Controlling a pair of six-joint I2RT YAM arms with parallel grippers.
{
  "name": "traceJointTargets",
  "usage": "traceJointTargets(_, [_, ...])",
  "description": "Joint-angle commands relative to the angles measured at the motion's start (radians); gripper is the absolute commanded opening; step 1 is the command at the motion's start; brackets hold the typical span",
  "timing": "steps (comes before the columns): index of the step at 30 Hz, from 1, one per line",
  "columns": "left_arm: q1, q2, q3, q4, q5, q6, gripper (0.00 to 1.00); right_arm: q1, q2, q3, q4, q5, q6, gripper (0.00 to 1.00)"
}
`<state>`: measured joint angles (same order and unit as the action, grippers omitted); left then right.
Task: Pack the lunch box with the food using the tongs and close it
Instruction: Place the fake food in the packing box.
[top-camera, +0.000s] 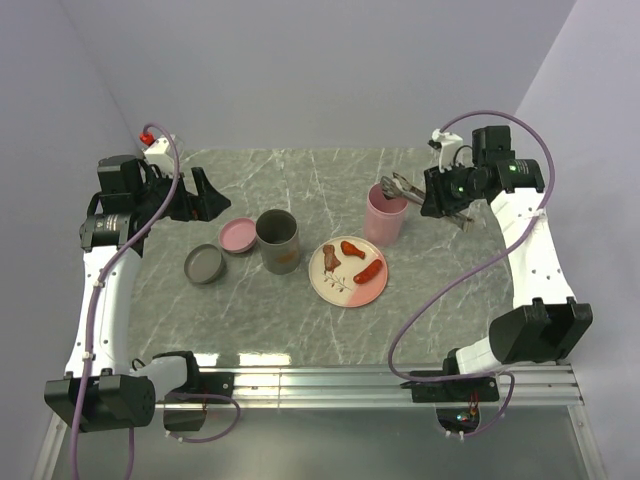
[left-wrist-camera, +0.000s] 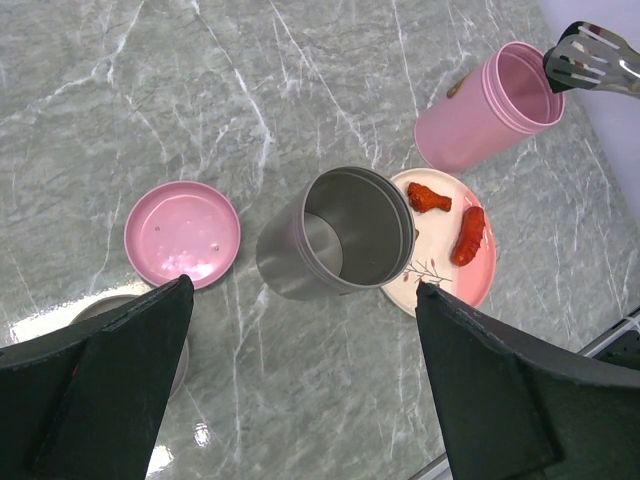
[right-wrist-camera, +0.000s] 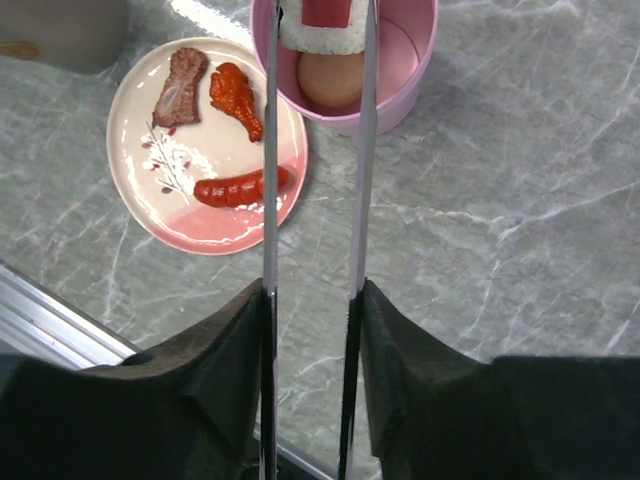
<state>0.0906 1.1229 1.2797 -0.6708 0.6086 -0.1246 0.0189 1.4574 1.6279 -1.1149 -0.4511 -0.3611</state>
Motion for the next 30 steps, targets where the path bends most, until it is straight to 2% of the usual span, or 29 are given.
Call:
traceJointTargets(1, [0.003, -0.029, 0.003, 0.030, 0.008, 0.002, 0.99, -0.007, -0.006, -0.006, 0.049, 0.012, -0.015, 0.47])
traceJointTargets(7, [0.003, -0.038, -0.008, 0.033, 0.010, 0.002, 0.99, -0.007, 0.003, 0.021, 0.026, 0.006, -0.024, 0.57])
traceJointTargets(14, [0.003, -0.037, 0.000, 0.025, 0.013, 0.009, 0.99, -0.007, -0.002, 0.059, -0.028, -0.026, -0.078, 0.58])
traceJointTargets(25, [0.004, -0.032, 0.001, 0.020, 0.028, 0.011, 0.99, -0.001, -0.120, 0.010, -0.259, -0.110, -0.407, 0.58])
traceJointTargets(30, [0.003, -0.028, 0.009, 0.017, 0.034, 0.011, 0.99, 0.026, -0.167, -0.066, -0.277, -0.046, -0.472, 0.57])
